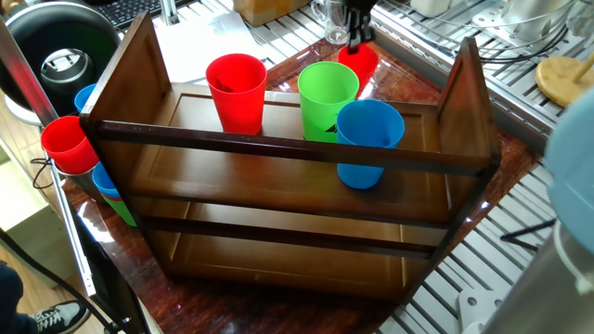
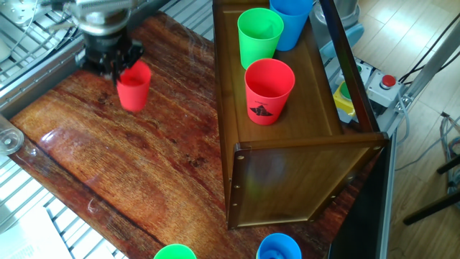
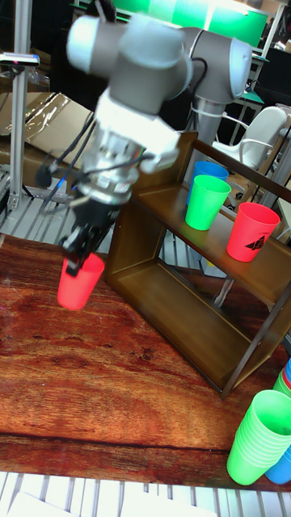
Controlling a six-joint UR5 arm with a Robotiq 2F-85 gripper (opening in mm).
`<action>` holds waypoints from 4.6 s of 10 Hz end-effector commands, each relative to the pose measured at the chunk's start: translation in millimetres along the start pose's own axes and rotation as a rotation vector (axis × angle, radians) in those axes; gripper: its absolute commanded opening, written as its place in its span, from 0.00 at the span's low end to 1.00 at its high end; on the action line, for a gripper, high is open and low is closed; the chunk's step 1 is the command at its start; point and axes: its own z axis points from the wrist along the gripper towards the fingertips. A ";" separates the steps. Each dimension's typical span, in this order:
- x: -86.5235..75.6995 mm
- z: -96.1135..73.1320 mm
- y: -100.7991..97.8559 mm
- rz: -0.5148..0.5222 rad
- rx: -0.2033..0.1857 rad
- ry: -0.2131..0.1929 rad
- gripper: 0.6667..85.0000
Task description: Take the cups off the shelf and stack them together
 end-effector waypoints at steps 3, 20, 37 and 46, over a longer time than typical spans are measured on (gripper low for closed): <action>0.3 52.9 -1.0 -0.011 -0.012 -0.059 0.19; -11.5 7.2 27.0 0.036 -0.083 -0.036 0.26; -33.7 -159.0 109.6 0.105 -0.164 0.024 0.40; -34.0 -209.8 139.6 0.249 -0.153 0.144 0.01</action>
